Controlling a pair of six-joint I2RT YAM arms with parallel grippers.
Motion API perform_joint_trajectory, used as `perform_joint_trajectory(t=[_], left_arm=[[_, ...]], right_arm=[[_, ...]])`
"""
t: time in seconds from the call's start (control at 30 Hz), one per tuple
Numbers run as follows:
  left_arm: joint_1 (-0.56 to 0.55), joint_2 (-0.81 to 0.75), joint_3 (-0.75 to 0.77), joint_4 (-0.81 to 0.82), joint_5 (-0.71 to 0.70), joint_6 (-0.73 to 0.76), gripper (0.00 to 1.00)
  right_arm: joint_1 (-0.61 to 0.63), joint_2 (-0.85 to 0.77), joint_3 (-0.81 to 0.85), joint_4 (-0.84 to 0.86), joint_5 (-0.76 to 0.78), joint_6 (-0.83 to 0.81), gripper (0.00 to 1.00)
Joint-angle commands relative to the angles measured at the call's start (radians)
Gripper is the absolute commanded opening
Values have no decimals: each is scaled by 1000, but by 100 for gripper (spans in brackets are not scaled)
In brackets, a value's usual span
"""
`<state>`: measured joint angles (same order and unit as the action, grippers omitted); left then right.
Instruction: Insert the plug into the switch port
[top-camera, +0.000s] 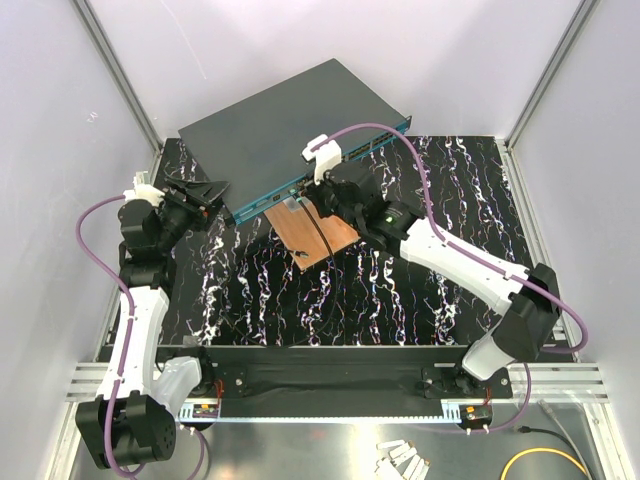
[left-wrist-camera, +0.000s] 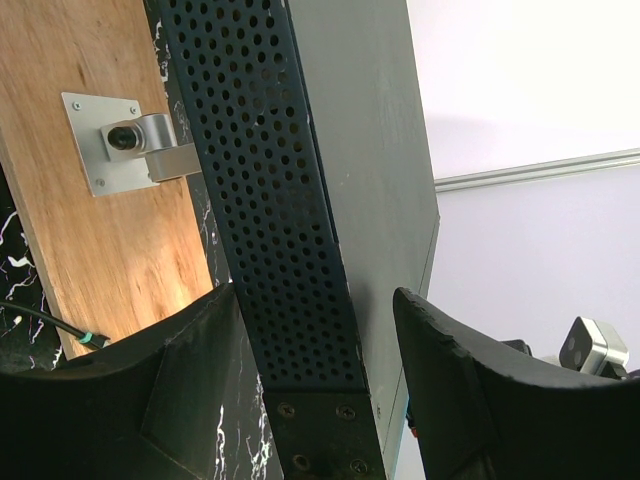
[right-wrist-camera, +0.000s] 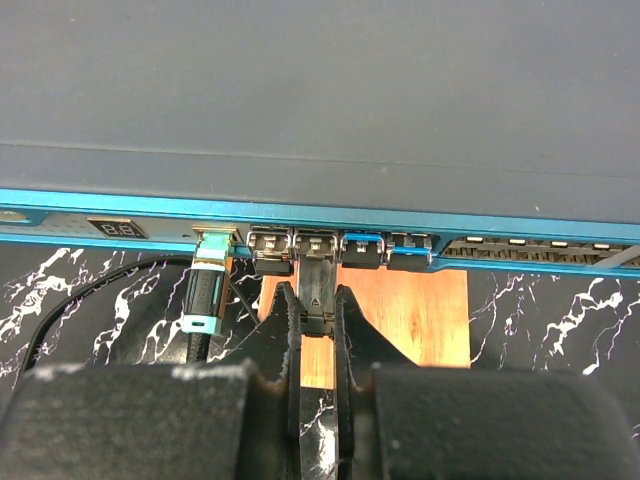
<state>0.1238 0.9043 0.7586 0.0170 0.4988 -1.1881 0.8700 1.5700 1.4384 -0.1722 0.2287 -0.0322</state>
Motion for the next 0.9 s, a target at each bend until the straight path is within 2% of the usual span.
perform_joint_trajectory(t=[0.0, 0.07, 0.1, 0.13, 0.27, 0.33, 0.57, 0.87], left_arm=[[-7, -15, 8, 90, 47, -13, 66], [-7, -16, 4, 92, 47, -15, 66], [-9, -15, 4, 93, 47, -15, 67], [-7, -12, 4, 93, 49, -15, 66], [-7, -10, 7, 98, 47, -16, 67], [-9, -8, 10, 97, 47, -15, 66], [-7, -4, 11, 90, 47, -11, 66], [-6, 2, 21, 83, 46, -2, 66]], right_arm=[[6, 22, 70, 46, 3, 14, 0], [6, 25, 82, 39, -2, 15, 3], [6, 25, 83, 37, -9, 15, 7], [4, 22, 83, 34, -15, 12, 16], [4, 4, 62, 10, -9, 2, 30], [3, -25, 38, -3, 9, 2, 31], [-19, -93, -16, -62, -34, 23, 55], [-54, -160, -93, -104, -115, 20, 56]])
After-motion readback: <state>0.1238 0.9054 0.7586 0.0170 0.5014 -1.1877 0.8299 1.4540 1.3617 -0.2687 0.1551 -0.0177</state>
